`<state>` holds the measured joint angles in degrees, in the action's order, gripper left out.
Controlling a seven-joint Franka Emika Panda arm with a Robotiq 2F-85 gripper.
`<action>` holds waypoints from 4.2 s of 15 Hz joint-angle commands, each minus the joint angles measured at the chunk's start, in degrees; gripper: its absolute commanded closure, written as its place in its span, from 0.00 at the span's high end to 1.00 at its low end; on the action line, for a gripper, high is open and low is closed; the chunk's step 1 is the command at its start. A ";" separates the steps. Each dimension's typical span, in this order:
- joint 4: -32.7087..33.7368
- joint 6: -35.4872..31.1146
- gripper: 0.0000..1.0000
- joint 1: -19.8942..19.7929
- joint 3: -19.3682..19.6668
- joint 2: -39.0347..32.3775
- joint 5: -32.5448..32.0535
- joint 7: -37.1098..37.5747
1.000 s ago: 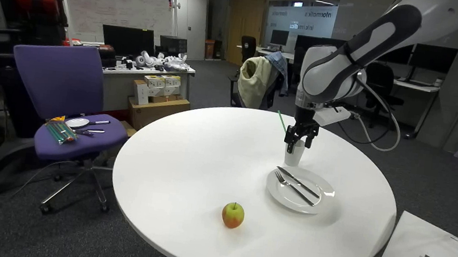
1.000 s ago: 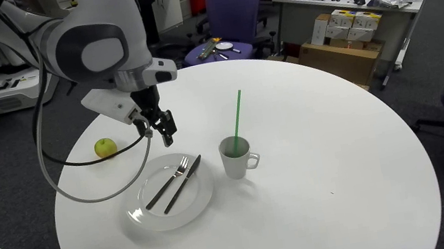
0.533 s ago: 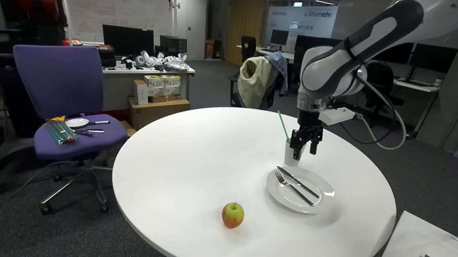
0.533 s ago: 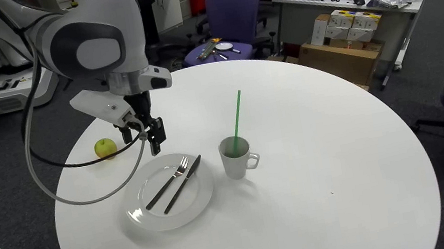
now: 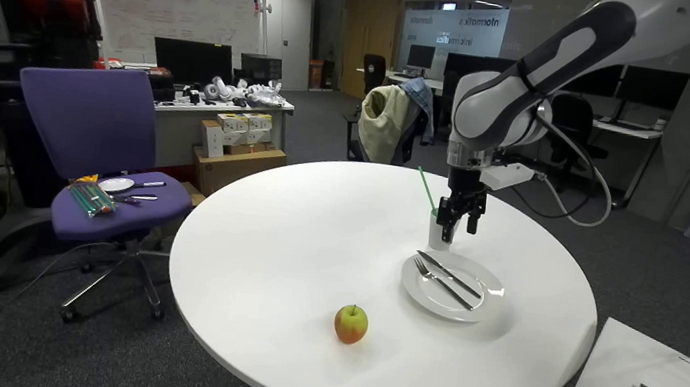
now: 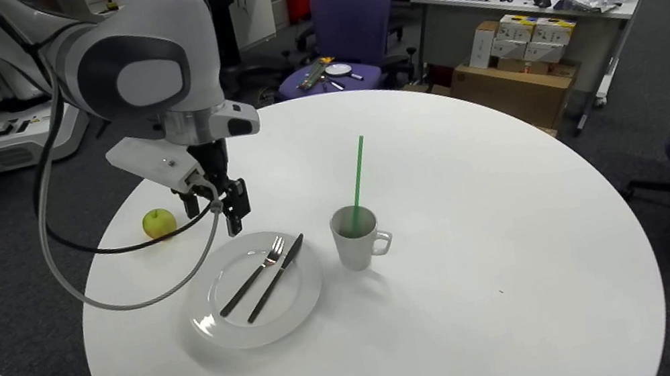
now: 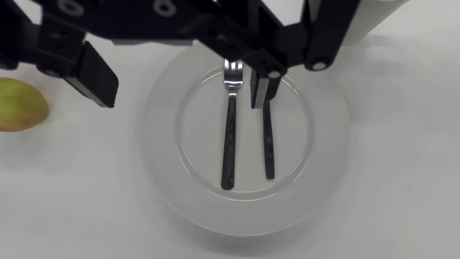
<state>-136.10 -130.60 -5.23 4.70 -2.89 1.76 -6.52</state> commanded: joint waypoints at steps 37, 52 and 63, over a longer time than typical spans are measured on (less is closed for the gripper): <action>14.49 -1.32 1.00 5.68 -5.47 -15.04 -8.19 -1.34; 12.80 -14.48 1.00 17.11 -8.28 -22.92 -5.00 23.05; 9.91 -17.54 1.00 17.53 -8.94 -19.66 -2.70 22.26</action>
<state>-122.59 -145.89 12.14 -4.30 -26.09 -1.49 15.57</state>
